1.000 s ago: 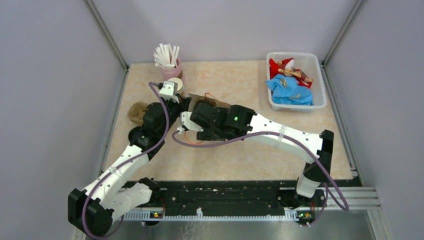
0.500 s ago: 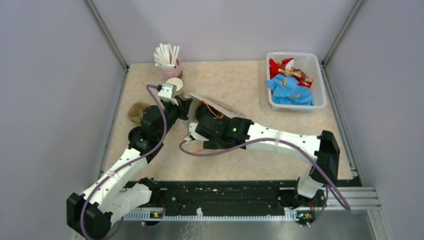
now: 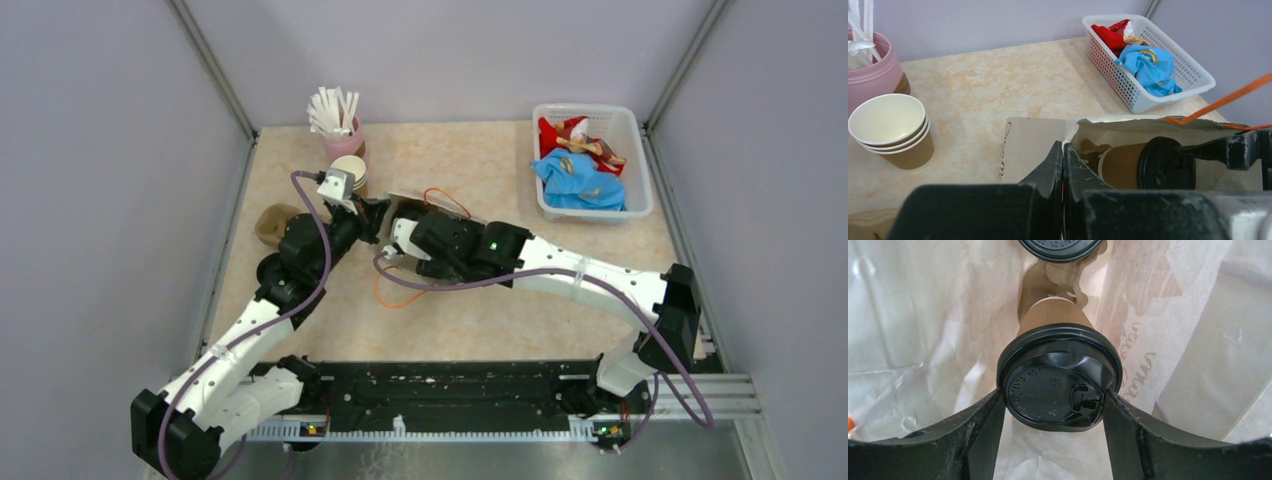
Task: Pack the takeout coffee
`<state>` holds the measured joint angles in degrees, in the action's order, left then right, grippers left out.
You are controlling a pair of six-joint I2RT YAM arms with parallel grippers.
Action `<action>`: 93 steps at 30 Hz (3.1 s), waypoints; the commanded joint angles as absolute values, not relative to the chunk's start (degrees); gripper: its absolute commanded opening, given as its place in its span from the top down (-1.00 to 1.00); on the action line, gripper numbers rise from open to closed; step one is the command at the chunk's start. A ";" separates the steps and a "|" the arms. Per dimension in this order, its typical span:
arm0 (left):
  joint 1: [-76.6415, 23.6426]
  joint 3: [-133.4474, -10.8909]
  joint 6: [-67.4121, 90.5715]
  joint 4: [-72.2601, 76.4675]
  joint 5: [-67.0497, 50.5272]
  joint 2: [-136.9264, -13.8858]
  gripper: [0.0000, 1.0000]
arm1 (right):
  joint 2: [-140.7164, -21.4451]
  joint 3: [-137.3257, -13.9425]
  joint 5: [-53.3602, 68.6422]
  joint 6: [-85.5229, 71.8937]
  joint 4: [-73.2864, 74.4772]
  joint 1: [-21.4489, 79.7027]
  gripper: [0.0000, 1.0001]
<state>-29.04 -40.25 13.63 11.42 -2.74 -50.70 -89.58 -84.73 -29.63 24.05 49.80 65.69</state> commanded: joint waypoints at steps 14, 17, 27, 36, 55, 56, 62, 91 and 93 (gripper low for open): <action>-30.83 -40.78 13.37 15.14 -3.65 -51.45 1.00 | -93.84 -86.05 -27.21 27.56 45.92 61.63 -0.30; -31.24 -41.14 13.10 14.88 -3.77 -51.74 1.00 | -94.78 -86.57 -26.94 27.85 44.88 60.15 -0.30; -31.88 -42.15 12.60 14.08 -3.35 -52.90 1.00 | -94.75 -86.49 -23.60 27.40 43.46 58.18 -0.29; -31.86 -41.98 12.43 11.79 -1.92 -52.28 1.00 | -93.36 -84.66 -24.88 27.64 41.90 58.18 -0.29; -31.83 -47.55 15.35 1.69 -0.53 -53.95 1.00 | -94.83 -80.96 -18.08 32.45 39.11 54.10 -0.31; -31.83 -48.03 15.63 1.15 -0.53 -54.17 1.00 | -94.98 -81.07 -17.50 32.64 39.06 54.01 -0.31; -31.88 -51.64 17.14 -4.43 0.82 -56.40 1.00 | -96.21 -82.10 -12.26 32.65 39.00 52.61 -0.32; -30.06 -62.20 21.47 -22.40 9.23 -65.58 1.00 | -105.43 -95.79 2.62 25.96 47.62 47.90 -0.74; -29.98 -63.04 21.90 -23.66 9.38 -66.26 1.00 | -105.24 -96.95 2.06 25.25 47.99 47.89 -0.85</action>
<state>-30.24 -60.82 20.91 -18.83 8.43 -64.40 -104.66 -93.41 -0.73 27.77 47.62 47.70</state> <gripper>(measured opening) 0.006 0.886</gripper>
